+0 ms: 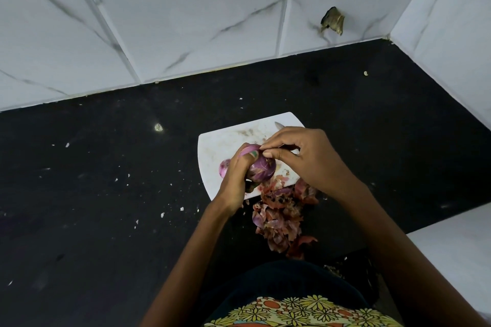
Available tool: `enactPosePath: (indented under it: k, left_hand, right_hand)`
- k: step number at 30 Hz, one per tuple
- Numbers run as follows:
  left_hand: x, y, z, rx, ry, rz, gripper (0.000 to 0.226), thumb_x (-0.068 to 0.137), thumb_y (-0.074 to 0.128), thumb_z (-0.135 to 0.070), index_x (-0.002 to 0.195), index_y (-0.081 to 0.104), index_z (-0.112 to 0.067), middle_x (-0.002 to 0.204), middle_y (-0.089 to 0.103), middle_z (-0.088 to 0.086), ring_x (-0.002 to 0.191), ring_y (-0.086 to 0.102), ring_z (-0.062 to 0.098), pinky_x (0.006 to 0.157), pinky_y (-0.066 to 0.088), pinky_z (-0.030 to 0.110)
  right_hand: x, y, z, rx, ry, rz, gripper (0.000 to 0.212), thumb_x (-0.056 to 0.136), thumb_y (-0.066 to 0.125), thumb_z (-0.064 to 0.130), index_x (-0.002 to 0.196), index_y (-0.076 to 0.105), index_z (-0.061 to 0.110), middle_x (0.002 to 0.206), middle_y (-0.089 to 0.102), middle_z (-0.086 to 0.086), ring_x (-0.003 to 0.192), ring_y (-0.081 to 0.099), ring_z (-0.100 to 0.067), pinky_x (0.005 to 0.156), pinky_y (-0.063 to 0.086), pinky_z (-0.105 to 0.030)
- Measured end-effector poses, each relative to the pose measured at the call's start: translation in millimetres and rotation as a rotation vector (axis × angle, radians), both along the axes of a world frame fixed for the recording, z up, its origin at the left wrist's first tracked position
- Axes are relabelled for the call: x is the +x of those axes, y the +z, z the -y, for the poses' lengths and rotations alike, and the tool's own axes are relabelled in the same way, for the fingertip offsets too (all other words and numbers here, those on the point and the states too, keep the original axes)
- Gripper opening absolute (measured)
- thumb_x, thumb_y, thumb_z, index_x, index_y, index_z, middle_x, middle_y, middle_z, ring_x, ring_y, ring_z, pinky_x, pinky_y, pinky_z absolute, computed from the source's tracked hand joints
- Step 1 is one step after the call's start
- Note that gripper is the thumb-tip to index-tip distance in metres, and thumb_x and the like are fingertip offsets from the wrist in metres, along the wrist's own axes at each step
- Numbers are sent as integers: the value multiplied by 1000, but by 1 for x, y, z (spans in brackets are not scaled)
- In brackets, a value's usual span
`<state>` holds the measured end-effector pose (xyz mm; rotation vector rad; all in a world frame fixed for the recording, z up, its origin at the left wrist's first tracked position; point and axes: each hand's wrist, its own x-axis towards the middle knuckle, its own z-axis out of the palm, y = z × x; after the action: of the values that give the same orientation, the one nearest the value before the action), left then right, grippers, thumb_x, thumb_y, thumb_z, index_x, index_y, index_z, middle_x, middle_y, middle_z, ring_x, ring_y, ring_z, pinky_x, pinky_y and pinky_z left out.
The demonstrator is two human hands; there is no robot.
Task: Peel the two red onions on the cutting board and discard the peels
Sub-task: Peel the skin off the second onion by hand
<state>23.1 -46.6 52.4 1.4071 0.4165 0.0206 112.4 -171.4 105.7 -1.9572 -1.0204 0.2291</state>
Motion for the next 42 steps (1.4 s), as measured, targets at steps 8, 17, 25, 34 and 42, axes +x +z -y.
enactPosePath:
  k: [8, 17, 25, 34, 42]
  left_hand:
    - [2, 0, 0, 4, -10, 28, 41, 66, 42, -62, 89, 56, -31, 93, 59, 6, 76, 55, 15, 49, 41, 9]
    - [4, 0, 4, 24, 13, 165, 34, 74, 47, -45, 94, 50, -17, 84, 51, -2, 63, 56, -3, 51, 40, 7]
    - [1, -3, 11, -17, 46, 182, 53, 65, 48, -49, 110, 48, -20, 93, 54, -1, 68, 57, -3, 55, 43, 9]
    - [4, -7, 5, -193, 123, 146, 63, 54, 55, -41, 113, 48, -19, 85, 57, -1, 66, 47, 9, 55, 39, 20]
    - [3, -6, 4, -162, 105, 110, 71, 63, 55, -45, 125, 47, -12, 102, 52, 10, 76, 47, 14, 56, 41, 19]
  right_hand:
    - [-6, -10, -3, -3, -22, 251, 12, 86, 58, 14, 86, 67, 7, 83, 65, -1, 77, 60, -17, 69, 52, -44]
    - [-12, -21, -10, 34, -102, 211, 9, 88, 50, 5, 89, 58, 4, 89, 52, 1, 84, 52, -15, 75, 44, -24]
    - [-21, -29, -13, 144, -257, -21, 13, 92, 47, 10, 96, 59, 8, 93, 58, 1, 89, 55, -7, 82, 45, -14]
    - [-15, -21, -3, 292, -337, -296, 16, 100, 45, 14, 91, 59, 12, 82, 62, 3, 80, 64, -7, 75, 54, -24]
    - [-11, -18, 1, 184, -202, 54, 23, 88, 63, 8, 110, 65, 9, 100, 64, 1, 94, 61, -7, 77, 48, -13]
